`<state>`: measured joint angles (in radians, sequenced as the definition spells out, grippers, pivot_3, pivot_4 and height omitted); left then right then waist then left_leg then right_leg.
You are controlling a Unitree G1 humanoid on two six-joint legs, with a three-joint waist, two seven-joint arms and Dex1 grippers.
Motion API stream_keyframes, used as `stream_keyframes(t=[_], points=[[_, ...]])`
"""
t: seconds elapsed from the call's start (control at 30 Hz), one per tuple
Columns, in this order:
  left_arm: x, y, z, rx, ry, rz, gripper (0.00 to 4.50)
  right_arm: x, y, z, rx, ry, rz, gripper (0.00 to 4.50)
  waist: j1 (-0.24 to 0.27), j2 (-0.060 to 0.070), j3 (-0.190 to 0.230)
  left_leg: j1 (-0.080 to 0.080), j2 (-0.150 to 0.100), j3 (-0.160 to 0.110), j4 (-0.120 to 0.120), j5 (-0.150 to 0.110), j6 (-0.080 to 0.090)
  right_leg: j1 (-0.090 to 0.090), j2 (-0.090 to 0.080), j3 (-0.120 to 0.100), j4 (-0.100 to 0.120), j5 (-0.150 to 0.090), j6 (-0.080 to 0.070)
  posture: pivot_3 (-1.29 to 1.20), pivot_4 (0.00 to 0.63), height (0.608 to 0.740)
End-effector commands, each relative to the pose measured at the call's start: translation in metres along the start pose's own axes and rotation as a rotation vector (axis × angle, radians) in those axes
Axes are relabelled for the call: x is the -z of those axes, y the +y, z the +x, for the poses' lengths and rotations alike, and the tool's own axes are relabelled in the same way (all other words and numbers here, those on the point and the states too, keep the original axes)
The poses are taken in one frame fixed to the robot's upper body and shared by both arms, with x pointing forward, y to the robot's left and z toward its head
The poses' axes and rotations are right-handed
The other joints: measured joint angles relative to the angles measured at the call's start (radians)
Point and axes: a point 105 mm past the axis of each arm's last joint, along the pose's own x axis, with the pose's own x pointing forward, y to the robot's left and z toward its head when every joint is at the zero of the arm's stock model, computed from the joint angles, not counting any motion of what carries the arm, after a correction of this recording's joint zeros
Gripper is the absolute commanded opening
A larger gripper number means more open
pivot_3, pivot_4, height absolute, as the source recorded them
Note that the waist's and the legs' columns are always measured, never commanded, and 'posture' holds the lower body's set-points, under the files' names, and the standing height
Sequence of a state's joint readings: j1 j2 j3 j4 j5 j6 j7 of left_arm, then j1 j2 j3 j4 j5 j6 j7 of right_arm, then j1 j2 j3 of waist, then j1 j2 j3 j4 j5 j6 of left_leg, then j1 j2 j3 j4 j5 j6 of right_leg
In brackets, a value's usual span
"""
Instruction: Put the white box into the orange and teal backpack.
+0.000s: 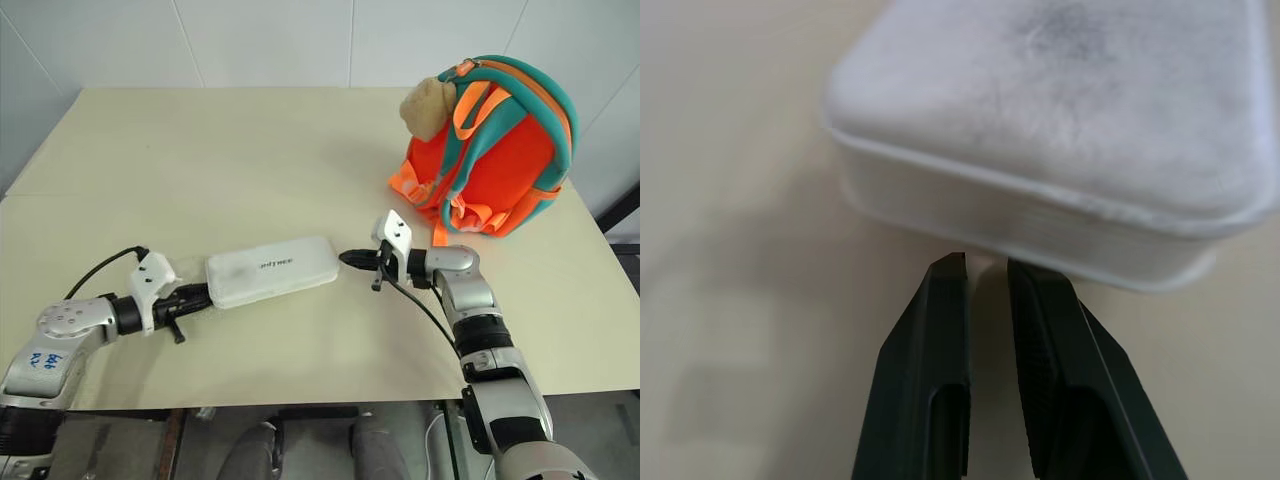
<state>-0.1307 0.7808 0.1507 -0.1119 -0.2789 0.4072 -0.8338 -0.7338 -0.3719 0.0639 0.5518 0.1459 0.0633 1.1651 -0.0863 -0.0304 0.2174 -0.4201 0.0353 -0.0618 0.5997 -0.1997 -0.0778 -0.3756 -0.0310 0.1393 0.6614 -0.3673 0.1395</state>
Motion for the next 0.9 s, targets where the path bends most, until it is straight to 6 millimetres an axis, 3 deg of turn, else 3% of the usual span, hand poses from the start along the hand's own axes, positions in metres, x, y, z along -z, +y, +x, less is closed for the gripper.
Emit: stream_keyframes(t=[0.03, 0.23, 0.43, 0.63, 0.9], points=[[-0.01, 0.004, -0.016, -0.016, -0.013, 0.02, 0.7, -0.008, -0.003, 0.0, 0.013, -0.027, -0.024, 0.01, 0.0, 0.0, 0.0, 0.0, 0.0, 0.0, 0.0, 0.0, 0.0, 0.0, 0.0, 0.0, 0.0, 0.0, 0.0, 0.0, 0.15, 0.74], [-0.027, 0.007, -0.013, -0.04, -0.106, 0.012, 0.7, -0.009, -0.003, 0.005, 0.011, -0.035, -0.023, 0.01, 0.003, 0.0, 0.0, 0.0, 0.0, 0.0, 0.0, 0.0, 0.0, 0.0, 0.0, 0.0, 0.0, 0.0, 0.0, 0.0, 0.15, 0.74], [-0.022, -0.008, 0.002, 0.022, -0.098, 0.01, 0.7, -0.009, 0.001, 0.007, 0.002, -0.04, -0.018, 0.01, -0.001, 0.0, 0.0, 0.0, 0.0, 0.0, 0.0, 0.0, 0.0, 0.0, 0.0, 0.0, -0.001, 0.0, 0.0, 0.0, 0.15, 0.74], [-0.023, -0.004, 0.012, -0.004, -0.127, 0.005, 0.7, -0.005, 0.007, 0.005, -0.004, -0.041, -0.002, 0.01, 0.002, 0.0, 0.0, 0.0, 0.0, 0.0, 0.0, 0.0, 0.0, 0.0, 0.0, 0.0, 0.0, 0.0, 0.0, 0.0, 0.15, 0.74], [-0.037, -0.012, 0.023, 0.052, -0.161, 0.055, 0.7, -0.006, 0.032, -0.01, -0.086, -0.026, 0.048, 0.01, 0.006, 0.0, 0.0, 0.0, -0.001, -0.001, 0.001, 0.0, 0.0, 0.001, 0.0, 0.0, 0.0, 0.0, 0.0, 0.0, 0.15, 0.74]])
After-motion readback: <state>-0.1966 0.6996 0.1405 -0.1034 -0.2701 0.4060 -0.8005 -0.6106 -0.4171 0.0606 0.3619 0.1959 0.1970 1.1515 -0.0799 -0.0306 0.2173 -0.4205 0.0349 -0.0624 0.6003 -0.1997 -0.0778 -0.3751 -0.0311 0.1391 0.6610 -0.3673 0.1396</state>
